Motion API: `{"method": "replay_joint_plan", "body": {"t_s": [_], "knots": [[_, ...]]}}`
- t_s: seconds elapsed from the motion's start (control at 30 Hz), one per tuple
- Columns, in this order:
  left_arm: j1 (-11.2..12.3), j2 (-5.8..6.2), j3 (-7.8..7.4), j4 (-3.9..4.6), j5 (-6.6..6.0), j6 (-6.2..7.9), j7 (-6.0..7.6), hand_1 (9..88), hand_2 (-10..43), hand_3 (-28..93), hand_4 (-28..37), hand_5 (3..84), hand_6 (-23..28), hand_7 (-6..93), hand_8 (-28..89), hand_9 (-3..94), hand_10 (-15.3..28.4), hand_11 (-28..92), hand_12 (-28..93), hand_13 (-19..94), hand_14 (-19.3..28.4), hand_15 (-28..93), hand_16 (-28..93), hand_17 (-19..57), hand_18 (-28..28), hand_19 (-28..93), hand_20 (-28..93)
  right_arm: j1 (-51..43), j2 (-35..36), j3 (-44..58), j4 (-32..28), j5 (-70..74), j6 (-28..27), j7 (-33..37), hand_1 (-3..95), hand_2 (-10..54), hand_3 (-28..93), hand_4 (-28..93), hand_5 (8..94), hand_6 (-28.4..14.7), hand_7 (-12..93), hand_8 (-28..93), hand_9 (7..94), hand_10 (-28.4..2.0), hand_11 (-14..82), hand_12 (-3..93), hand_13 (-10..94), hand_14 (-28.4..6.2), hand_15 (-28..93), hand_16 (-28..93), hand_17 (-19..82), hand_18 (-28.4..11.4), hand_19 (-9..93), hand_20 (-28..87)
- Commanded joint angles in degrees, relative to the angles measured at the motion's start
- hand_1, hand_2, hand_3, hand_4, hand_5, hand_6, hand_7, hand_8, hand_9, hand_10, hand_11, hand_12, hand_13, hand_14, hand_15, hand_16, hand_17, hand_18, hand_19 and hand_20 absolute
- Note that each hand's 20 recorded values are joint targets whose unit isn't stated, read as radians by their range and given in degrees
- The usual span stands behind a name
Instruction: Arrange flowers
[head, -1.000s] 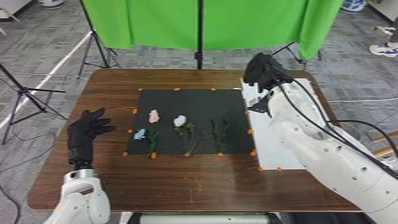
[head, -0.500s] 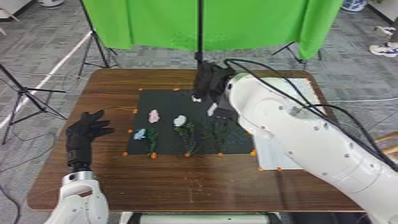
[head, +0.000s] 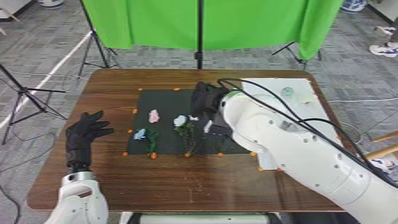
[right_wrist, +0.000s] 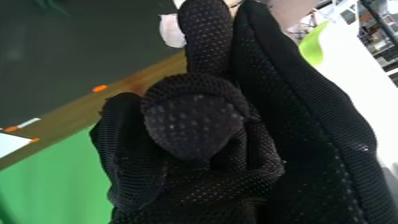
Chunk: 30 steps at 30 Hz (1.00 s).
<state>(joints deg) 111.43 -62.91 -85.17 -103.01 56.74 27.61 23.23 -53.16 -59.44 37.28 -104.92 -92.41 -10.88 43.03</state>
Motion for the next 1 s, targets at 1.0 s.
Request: {"method": "replay_joint_plan", "body": {"t_s": [1.0], "knots": [[1.77,-1.71,1.99,1.35,0.64,-1.1,-1.25,23.1,17.8,60,-27.7,59.7,8.3,7.6,-4,62.8,17.8,22,14,62,21.3,39,-3,23.4,25.8,73,7,-1.46,0.39,0.71,0.76,0.44,-1.08,0.06,49.3,-9.5,60,-12,67.7,-0.7,20,7,82.5,-12.1,23.6,36.5,90,-2.7,57,38,61,-14.3,93,54]]}}
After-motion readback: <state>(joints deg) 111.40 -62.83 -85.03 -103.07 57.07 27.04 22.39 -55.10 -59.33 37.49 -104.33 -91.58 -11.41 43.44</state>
